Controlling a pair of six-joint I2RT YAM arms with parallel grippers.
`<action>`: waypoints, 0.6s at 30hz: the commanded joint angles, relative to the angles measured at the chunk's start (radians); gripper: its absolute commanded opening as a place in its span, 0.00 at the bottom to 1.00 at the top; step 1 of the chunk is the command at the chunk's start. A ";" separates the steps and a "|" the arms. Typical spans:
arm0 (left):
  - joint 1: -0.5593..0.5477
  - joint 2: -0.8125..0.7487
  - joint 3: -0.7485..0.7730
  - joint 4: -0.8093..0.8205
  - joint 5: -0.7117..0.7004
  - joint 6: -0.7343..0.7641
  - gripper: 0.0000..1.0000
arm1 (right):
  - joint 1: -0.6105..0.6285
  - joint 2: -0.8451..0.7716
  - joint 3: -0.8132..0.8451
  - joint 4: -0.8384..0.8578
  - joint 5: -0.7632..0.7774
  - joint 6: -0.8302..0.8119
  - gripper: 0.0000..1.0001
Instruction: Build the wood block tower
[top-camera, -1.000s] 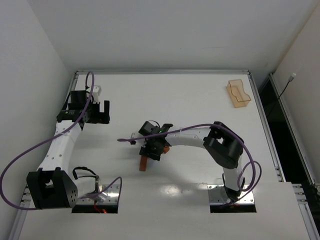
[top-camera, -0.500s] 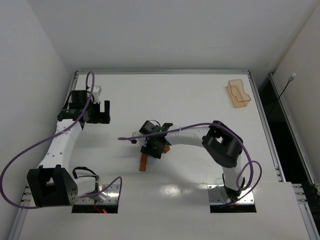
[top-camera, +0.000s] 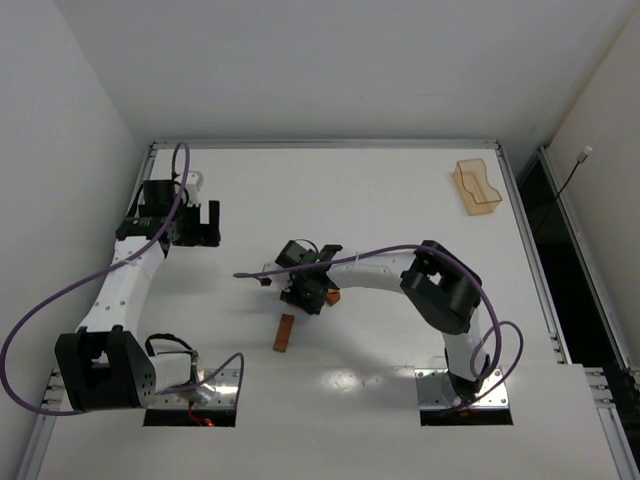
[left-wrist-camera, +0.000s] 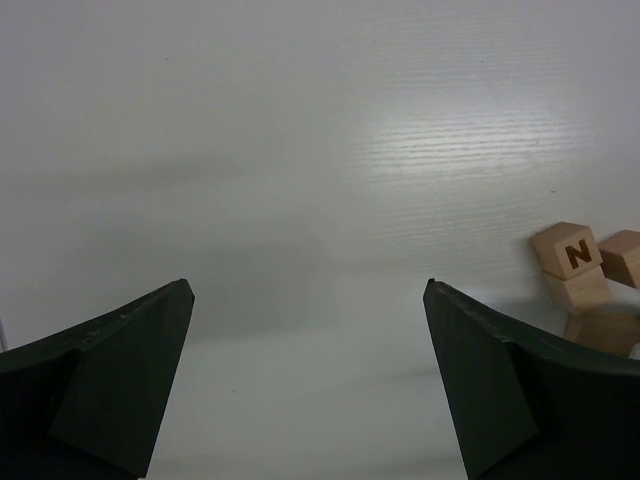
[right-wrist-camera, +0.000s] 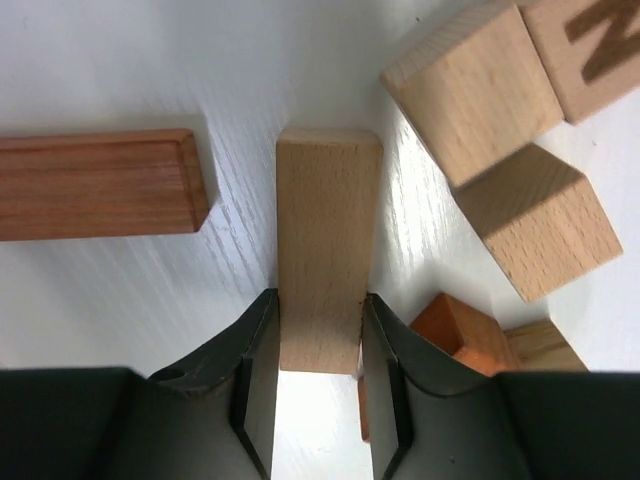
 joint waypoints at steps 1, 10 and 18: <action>0.019 -0.003 0.012 0.027 -0.005 -0.007 1.00 | 0.004 -0.127 0.026 -0.020 0.054 0.052 0.00; 0.019 0.019 0.012 0.046 0.023 -0.028 1.00 | -0.115 -0.270 0.118 0.020 0.202 -0.032 0.00; 0.019 0.031 0.044 0.035 0.001 -0.028 1.00 | -0.220 -0.012 0.231 0.020 0.109 -0.184 0.00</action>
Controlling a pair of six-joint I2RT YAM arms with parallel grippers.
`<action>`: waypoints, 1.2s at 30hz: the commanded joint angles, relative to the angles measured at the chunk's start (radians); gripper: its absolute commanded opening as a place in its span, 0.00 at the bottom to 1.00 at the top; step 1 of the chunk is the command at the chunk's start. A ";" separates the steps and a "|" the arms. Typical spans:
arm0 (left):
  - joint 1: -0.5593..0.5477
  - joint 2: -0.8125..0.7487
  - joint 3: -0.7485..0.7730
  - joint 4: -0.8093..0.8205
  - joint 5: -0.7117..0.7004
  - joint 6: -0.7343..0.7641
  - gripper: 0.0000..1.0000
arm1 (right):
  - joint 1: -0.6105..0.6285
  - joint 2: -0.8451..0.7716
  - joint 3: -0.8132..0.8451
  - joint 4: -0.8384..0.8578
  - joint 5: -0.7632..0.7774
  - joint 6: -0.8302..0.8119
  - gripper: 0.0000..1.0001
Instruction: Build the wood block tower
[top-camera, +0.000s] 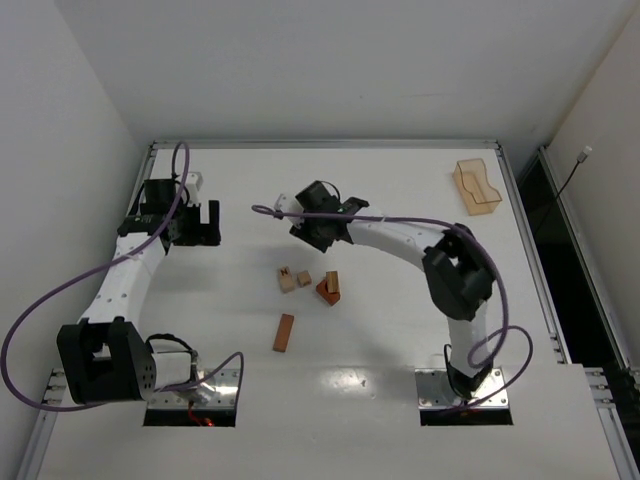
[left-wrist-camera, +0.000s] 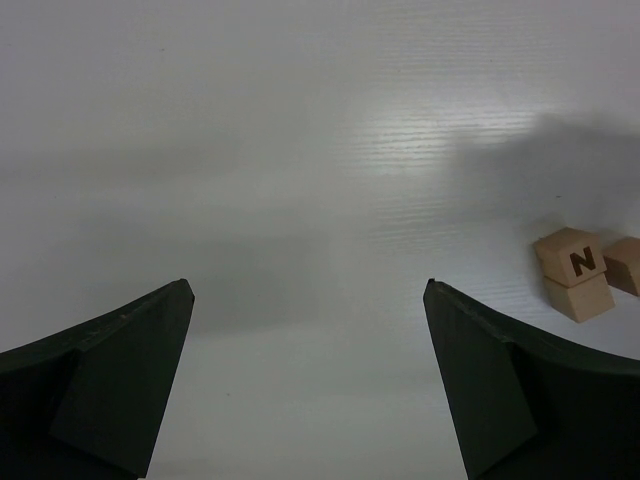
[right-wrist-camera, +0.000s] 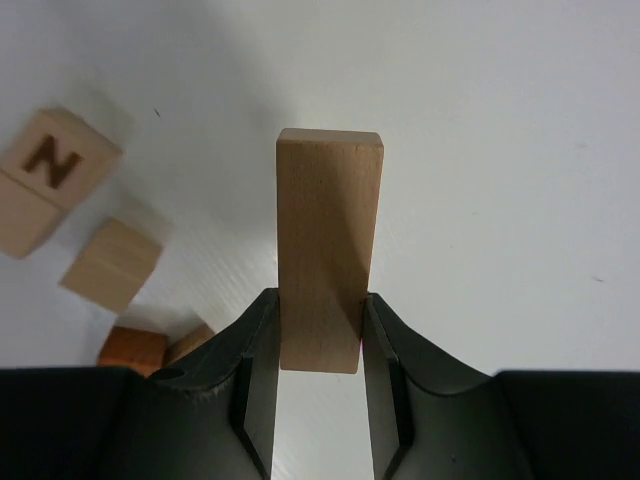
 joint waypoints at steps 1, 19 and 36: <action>0.010 -0.005 0.044 0.023 -0.002 -0.013 1.00 | -0.019 0.110 0.033 0.015 -0.015 -0.072 0.00; 0.010 0.013 0.035 0.033 -0.002 -0.013 1.00 | -0.218 0.052 -0.166 0.039 0.030 0.819 0.00; 0.019 0.023 0.035 0.033 -0.002 -0.022 1.00 | -0.160 0.154 -0.085 -0.046 0.070 0.932 0.00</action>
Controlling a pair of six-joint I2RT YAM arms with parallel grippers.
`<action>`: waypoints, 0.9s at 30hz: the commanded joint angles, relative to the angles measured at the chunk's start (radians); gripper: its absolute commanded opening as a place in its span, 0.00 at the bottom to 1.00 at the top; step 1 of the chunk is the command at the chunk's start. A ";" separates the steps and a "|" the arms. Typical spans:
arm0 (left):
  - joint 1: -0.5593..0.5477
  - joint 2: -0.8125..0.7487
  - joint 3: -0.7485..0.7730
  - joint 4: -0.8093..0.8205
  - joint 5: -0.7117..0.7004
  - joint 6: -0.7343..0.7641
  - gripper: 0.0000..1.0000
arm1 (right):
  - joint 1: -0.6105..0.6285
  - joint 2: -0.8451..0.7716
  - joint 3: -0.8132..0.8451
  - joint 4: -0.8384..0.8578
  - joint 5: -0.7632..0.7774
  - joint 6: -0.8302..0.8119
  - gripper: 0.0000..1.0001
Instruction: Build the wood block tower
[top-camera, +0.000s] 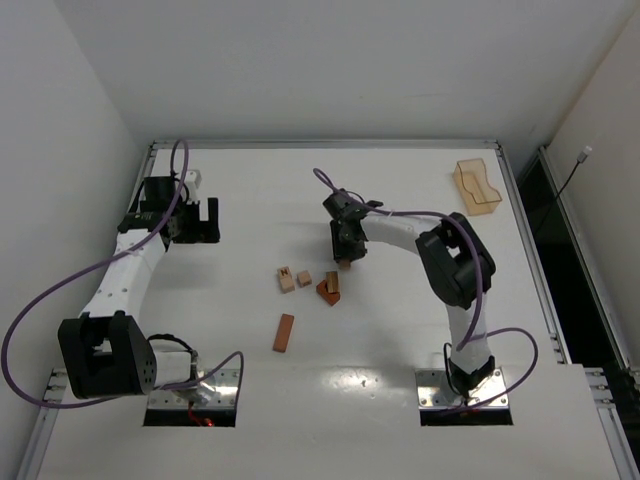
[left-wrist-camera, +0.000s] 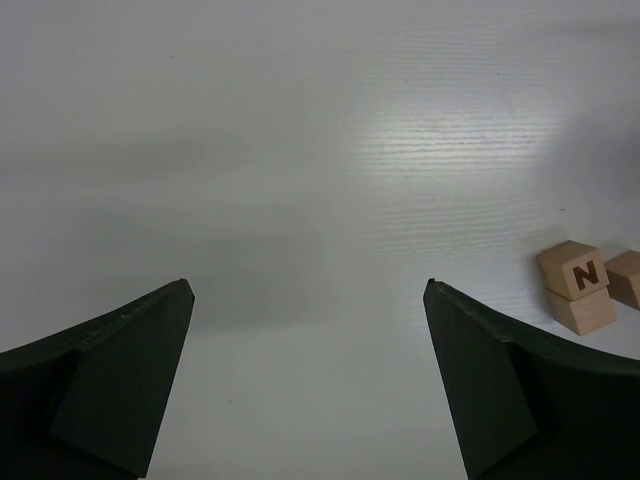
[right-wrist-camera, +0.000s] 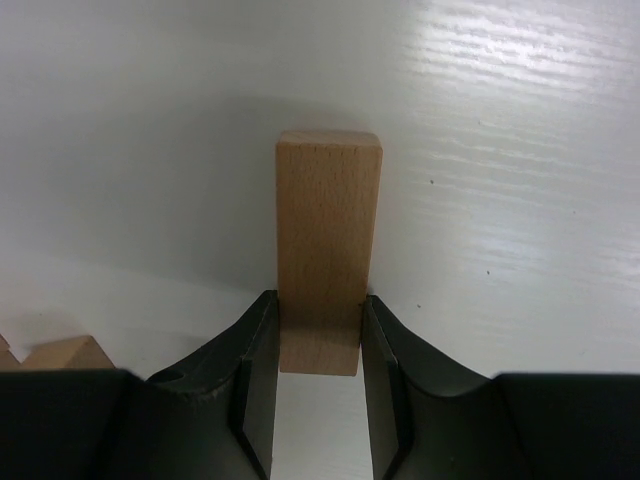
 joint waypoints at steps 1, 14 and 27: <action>0.013 -0.004 0.018 0.022 0.005 -0.011 1.00 | 0.015 0.045 0.071 -0.005 0.015 0.038 0.00; 0.013 0.005 0.009 0.031 0.005 -0.011 1.00 | 0.064 0.114 0.150 -0.057 0.010 0.102 0.00; 0.013 0.014 0.009 0.031 0.005 -0.020 1.00 | 0.075 0.162 0.203 -0.096 -0.008 0.134 0.18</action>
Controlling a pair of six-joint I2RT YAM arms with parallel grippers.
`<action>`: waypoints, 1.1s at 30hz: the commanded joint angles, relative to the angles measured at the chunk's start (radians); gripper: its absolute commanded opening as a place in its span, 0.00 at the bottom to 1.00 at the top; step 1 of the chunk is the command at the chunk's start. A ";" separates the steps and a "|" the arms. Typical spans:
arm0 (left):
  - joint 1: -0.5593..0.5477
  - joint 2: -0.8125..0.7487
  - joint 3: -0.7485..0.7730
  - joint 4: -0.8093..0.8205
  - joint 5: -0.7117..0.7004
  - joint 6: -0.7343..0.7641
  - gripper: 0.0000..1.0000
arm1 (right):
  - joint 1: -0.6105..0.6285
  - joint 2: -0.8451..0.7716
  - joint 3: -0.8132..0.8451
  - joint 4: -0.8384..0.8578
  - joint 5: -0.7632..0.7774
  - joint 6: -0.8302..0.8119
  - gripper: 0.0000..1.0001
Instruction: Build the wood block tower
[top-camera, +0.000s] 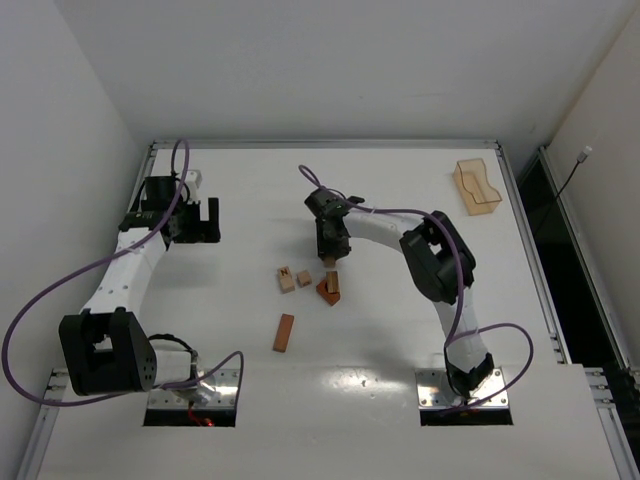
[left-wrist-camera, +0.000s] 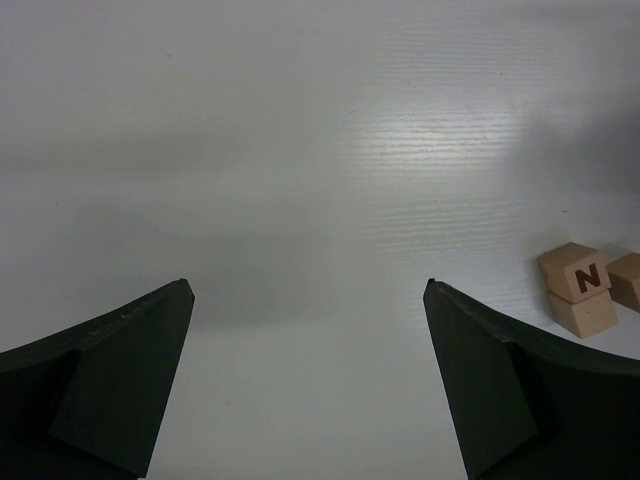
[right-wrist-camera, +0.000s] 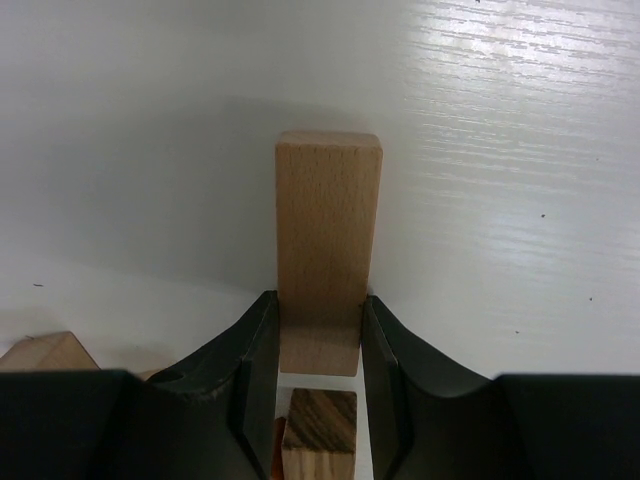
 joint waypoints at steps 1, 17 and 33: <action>0.013 -0.001 0.009 0.024 0.005 -0.016 1.00 | 0.010 0.040 0.012 -0.012 -0.042 0.024 0.27; 0.003 -0.209 -0.071 -0.016 0.115 0.015 1.00 | 0.010 -0.363 -0.120 0.126 0.007 -0.235 0.96; -0.427 -0.043 0.054 -0.240 0.072 -0.090 1.00 | -0.224 -0.832 -0.396 0.131 0.312 -0.587 0.85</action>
